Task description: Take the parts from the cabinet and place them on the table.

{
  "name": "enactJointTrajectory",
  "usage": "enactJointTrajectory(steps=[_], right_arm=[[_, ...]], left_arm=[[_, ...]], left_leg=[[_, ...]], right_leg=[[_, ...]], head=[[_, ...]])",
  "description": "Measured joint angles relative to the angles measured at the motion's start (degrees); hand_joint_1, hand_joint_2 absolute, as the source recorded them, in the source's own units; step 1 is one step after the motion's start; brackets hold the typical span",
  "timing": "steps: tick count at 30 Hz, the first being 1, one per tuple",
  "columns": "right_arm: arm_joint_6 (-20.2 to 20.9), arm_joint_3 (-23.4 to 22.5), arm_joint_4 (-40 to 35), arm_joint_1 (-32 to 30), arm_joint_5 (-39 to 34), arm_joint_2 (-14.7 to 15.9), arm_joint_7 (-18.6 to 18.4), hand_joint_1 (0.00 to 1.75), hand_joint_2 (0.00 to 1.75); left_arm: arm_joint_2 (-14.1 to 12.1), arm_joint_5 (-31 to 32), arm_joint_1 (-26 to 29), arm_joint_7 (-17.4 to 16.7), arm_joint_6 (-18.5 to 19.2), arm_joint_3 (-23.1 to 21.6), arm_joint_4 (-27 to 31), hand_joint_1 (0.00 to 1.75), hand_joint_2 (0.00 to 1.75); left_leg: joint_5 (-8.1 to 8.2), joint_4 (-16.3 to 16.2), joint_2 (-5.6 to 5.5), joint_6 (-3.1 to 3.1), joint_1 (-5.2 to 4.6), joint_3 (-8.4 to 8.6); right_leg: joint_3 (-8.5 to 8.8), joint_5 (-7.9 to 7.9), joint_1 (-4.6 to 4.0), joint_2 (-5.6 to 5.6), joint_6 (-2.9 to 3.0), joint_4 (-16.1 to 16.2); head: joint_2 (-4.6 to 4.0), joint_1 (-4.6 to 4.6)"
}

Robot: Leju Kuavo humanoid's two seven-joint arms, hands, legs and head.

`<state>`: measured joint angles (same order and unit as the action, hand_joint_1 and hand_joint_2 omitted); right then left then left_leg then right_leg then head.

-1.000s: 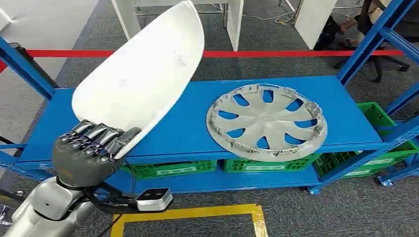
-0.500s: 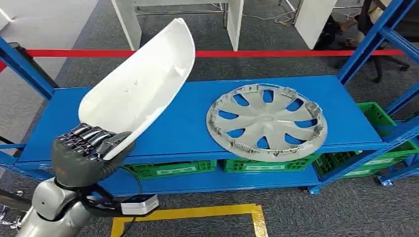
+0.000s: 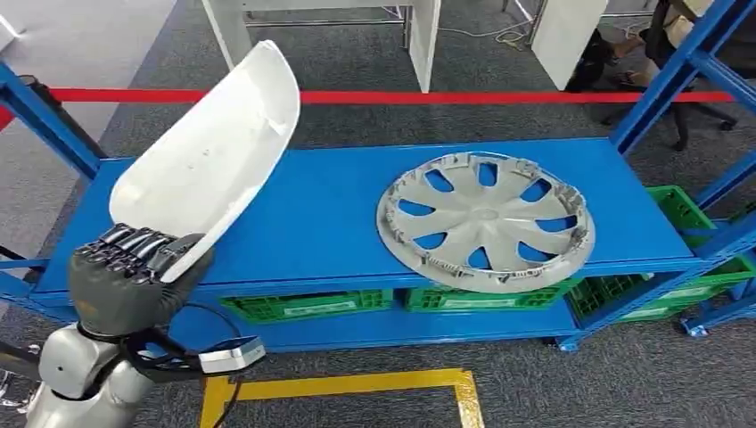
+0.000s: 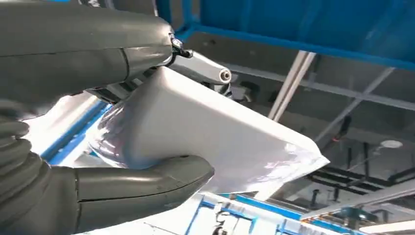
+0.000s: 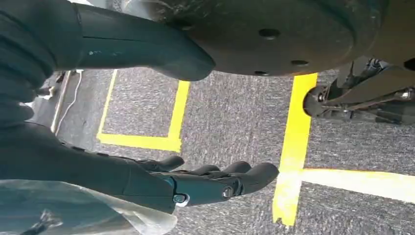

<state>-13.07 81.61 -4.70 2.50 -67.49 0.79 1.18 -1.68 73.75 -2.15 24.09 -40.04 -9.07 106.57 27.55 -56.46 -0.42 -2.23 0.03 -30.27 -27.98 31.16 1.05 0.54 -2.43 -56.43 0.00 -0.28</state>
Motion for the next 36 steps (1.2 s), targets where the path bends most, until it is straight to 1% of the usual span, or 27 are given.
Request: enactJointTrajectory(steps=[1, 2, 4, 5, 6, 7, 9, 10, 11, 12, 14, 15, 17, 18, 19, 21, 23, 24, 25, 26, 28, 30, 31, 32, 34, 35, 36], right_arm=[[-0.1, 0.0, 0.0, 0.0, 0.0, 0.0, 0.0, 0.00, 1.75], [-0.1, 0.0, 0.0, 0.0, 0.0, 0.0, 0.0, 0.00, 1.75], [-0.1, 0.0, 0.0, 0.0, 0.0, 0.0, 0.0, 0.00, 1.75], [-0.1, 0.0, 0.0, -0.1, -0.1, 0.0, 0.0, 0.00, 1.75], [-0.1, 0.0, 0.0, -0.2, -0.1, 0.0, 0.0, 0.00, 1.75], [-0.1, 0.0, 0.0, -0.2, -0.2, 0.0, 0.0, 0.00, 1.75], [-0.1, 0.0, 0.0, -0.3, -0.3, 0.0, 0.0, 0.00, 1.75], [-0.1, -0.1, 0.0, -0.2, -0.3, 0.0, 0.0, 0.00, 1.75], [-0.1, -0.1, 0.0, -0.1, -0.3, -0.1, 0.0, 0.00, 1.75], [-0.1, -0.1, 0.0, 0.0, -0.3, -0.1, 0.0, 0.00, 1.75], [-0.1, -0.1, 0.0, -0.1, -0.4, -0.2, 0.0, 0.00, 1.75], [-0.2, -0.2, 0.0, -0.2, -0.4, -0.3, -0.1, 0.00, 1.75], [-0.4, -0.2, 0.0, 0.0, -0.3, -0.5, -0.1, 0.00, 1.75], [-0.6, -0.2, 0.0, 0.1, -0.3, -0.5, -0.2, 0.00, 1.75], [-0.7, -0.2, 0.0, 0.1, -0.3, -0.5, -0.2, 0.00, 1.75], [-1.0, -0.2, 0.0, 0.1, -0.3, -0.6, -0.2, 0.00, 1.75], [-1.0, -0.2, 0.0, 0.2, -0.4, -0.7, -0.3, 0.00, 1.75], [-1.1, -0.2, 0.0, 0.3, -0.4, -0.8, -0.3, 0.00, 1.75], [-1.1, -0.2, 0.0, 0.4, -0.4, -0.9, -0.3, 0.00, 1.75], [-1.1, -0.2, 0.0, 0.4, -0.4, -1.0, -0.3, 0.00, 1.75], [-1.2, -0.2, 0.0, 0.4, -0.5, -1.0, -0.3, 0.00, 1.75], [-1.4, -0.2, 0.0, 0.3, -0.5, -1.0, -0.3, 0.00, 1.75], [-1.4, -0.2, 0.0, 0.3, -0.6, -1.0, -0.3, 0.00, 1.75], [-1.4, -0.3, 0.0, 0.3, -0.7, -1.0, -0.5, 0.00, 1.75], [-1.4, -0.3, 0.0, 0.3, -0.9, -1.0, -0.6, 0.00, 1.75], [-1.4, -0.3, 0.0, 0.3, -0.9, -1.0, -0.7, 0.00, 1.75], [-1.4, -0.4, 0.0, 0.3, -0.9, -1.0, -0.7, 0.00, 1.75]], left_arm=[[0.1, 0.1, 0.0, -0.1, 0.0, 0.0, 0.0, 1.75, 1.75], [0.2, 0.2, 0.0, -0.3, 0.0, 0.1, 0.0, 1.75, 1.75], [0.3, 0.5, 0.4, -0.6, 0.0, 0.3, 0.0, 1.75, 1.75], [0.3, 0.6, 0.6, -0.7, 0.0, 0.6, 0.0, 1.75, 1.75], [0.3, 0.8, 0.7, -0.9, 0.0, 0.8, 0.0, 1.75, 1.75], [0.3, 1.0, 0.8, -1.0, 0.0, 0.9, 0.0, 1.75, 1.75], [0.3, 1.4, 0.8, -1.3, 0.0, 1.2, 0.0, 1.75, 1.75], [0.2, 1.7, 0.8, -1.5, 0.0, 1.3, 0.0, 1.75, 1.75], [0.2, 1.9, 0.8, -1.7, 0.0, 1.3, 0.0, 1.75, 1.75], [0.2, 2.3, 0.9, -2.1, 0.0, 1.4, 0.0, 1.75, 1.75], [0.1, 2.4, 1.0, -2.5, 0.0, 1.5, 0.0, 1.75, 1.75], [-0.2, 2.5, 1.0, -3.1, 0.0, 1.7, 0.0, 1.75, 1.75], [-0.7, 2.7, 1.1, -3.5, 0.0, 2.0, 0.0, 1.75, 1.75], [-0.8, 2.8, 1.1, -3.8, 0.0, 2.3, 0.0, 1.75, 1.75], [-1.1, 2.8, 1.2, -4.2, 0.0, 2.4, 0.0, 1.75, 1.75], [-1.6, 2.8, 1.6, -4.5, 0.0, 2.6, 0.0, 1.75, 1.75], [-2.0, 2.8, 1.7, -4.5, 0.0, 2.8, 0.0, 1.75, 1.75], [-2.3, 2.8, 1.7, -4.6, 0.0, 2.9, 0.0, 1.75, 1.75], [-2.4, 2.8, 1.7, -4.6, 0.0, 3.0, 0.0, 1.75, 1.75], [-2.5, 2.8, 1.6, -4.6, 0.0, 3.0, 0.1, 1.75, 1.75], [-2.7, 2.7, 1.7, -4.7, 0.0, 3.1, 0.1, 1.75, 1.75], [-2.9, 2.7, 1.9, -4.9, 0.0, 3.4, 0.1, 1.75, 1.75], [-2.9, 2.5, 1.8, -4.9, 0.0, 3.4, 0.1, 1.75, 1.75], [-3.0, 2.4, 1.8, -4.9, 0.0, 3.5, 0.1, 1.75, 1.75], [-3.0, 2.2, 1.9, -5.2, 0.0, 3.7, 0.0, 1.75, 1.75], [-3.0, 2.1, 1.9, -5.2, 0.0, 3.8, 0.0, 1.75, 1.75], [-3.0, 2.1, 1.9, -5.3, 0.0, 3.9, 0.0, 1.75, 1.75]], left_leg=[[-0.31, 0.3, 0.18, -0.23, -0.04, 0.26], [-0.56, 0.4, 0.20, -0.53, 0.00, 0.11], [-0.62, 0.2, 0.21, -0.54, -0.12, -0.31], [-0.64, 0.1, 0.21, -0.52, -0.16, -0.44], [-0.63, 0.0, 0.20, -0.51, -0.16, -0.50], [-0.62, -0.2, 0.13, -0.48, -0.13, -0.49], [-0.37, -0.7, -0.10, -0.07, 0.04, -0.49], [-0.18, -1.1, -0.17, 0.41, -0.03, -0.76], [-0.05, -2.0, -0.39, 0.87, -0.43, -1.34], [-0.41, -2.1, -0.46, 1.27, -0.39, -2.00], [-0.81, -2.2, -0.45, 1.85, -0.28, -2.37], [-0.70, -2.3, -0.46, 2.14, -0.23, -2.66], [2.36, -4.9, -0.17, 2.83, -0.12, -3.53], [5.99, -10.2, -0.12, 3.22, 0.03, -5.41], [8.50, -14.8, -0.11, 3.41, 0.11, -6.94], [10.39, -19.3, -0.10, 3.43, 0.15, -7.74], [7.78, -14.6, -0.10, 3.00, 0.14, -4.30], [5.19, -8.0, -0.09, 2.55, 0.07, -0.22], [3.72, -2.3, -0.02, 2.06, -0.07, 3.37], [4.72, -0.2, 0.14, 1.84, -0.24, 4.16], [3.79, -0.3, 0.12, 1.62, -0.68, 3.55], [2.55, 0.2, 0.16, 0.89, -0.60, 2.93], [1.67, 0.6, 0.55, 0.62, -0.20, 2.55], [0.98, 0.7, 0.46, 0.13, -0.21, 1.75], [-0.16, 0.7, 0.56, -0.09, -0.30, 0.10], [-0.80, 0.6, 0.57, -0.13, -0.40, -0.79], [-1.43, 0.5, 0.56, -0.11, -0.46, -1.75]], right_leg=[[-0.86, 1.16, -0.10, -0.22, 0.01, -1.1], [-2.42, 3.19, -0.19, -0.46, 0.01, -4.5], [-7.35, 7.15, -0.19, -0.49, -0.15, -14.6], [-9.28, 7.89, -0.22, -0.50, -0.21, -18.2], [-9.82, 7.08, -0.22, -0.49, -0.26, -18.7], [-9.07, 4.94, -0.19, -0.48, -0.26, -16.7], [-4.90, -0.95, 0.04, -0.49, -0.32, -6.9], [-3.26, -1.73, 0.17, -0.85, -0.33, -3.0], [-2.69, -1.48, -0.02, -1.20, -0.10, -2.2], [-3.01, -1.36, 0.00, -1.18, 0.65, -2.4], [-3.62, -1.68, -0.22, -1.22, 1.21, -2.7], [-3.92, -2.08, 0.09, -1.09, 1.83, -2.5], [-4.37, -2.56, 0.15, -0.78, 2.57, -2.5], [-4.96, -2.93, 0.06, -0.49, 2.96, -2.5], [-5.47, -3.31, -0.03, -0.32, 3.09, -2.5], [-6.53, -4.06, -0.23, -0.10, 3.13, -2.6], [-7.40, -4.78, -0.44, -0.03, 3.09, -2.6], [-7.83, -5.25, -0.55, -0.03, 2.98, -2.6], [-8.02, -5.61, -0.55, -0.03, 2.84, -2.6], [-8.15, -5.86, -0.62, -0.01, 2.64, -2.6], [-8.38, -6.76, -0.57, 0.10, 1.78, -2.4], [-8.40, -7.92, -0.65, 0.03, 1.01, -1.8], [-8.95, -6.95, -0.57, -0.27, 0.94, -2.2], [-9.98, -3.81, -0.68, -0.44, 0.69, -3.7], [-11.77, 3.13, -0.69, -0.48, 0.41, -11.3], [-12.44, 5.19, -0.77, -0.48, 0.32, -15.5], [-12.49, 5.22, -0.86, -0.48, 0.30, -18.5]], head=[[0.00, 0.07], [0.00, 0.30], [0.00, 0.33], [0.00, 0.33], [0.00, 0.35], [0.00, 0.33], [0.00, 0.35], [0.00, 0.37], [0.00, 0.46], [0.00, 0.22], [0.00, 0.33], [0.00, 0.30], [0.00, -0.06], [0.00, -0.24], [0.00, -0.20], [0.00, -0.22], [0.00, -0.24], [0.00, -0.22], [0.00, -0.20], [0.00, -0.18], [0.00, -0.22], [0.00, -0.20], [0.00, -0.13], [0.00, 0.07], [0.00, 0.26], [0.00, 0.19], [0.00, 0.26]])
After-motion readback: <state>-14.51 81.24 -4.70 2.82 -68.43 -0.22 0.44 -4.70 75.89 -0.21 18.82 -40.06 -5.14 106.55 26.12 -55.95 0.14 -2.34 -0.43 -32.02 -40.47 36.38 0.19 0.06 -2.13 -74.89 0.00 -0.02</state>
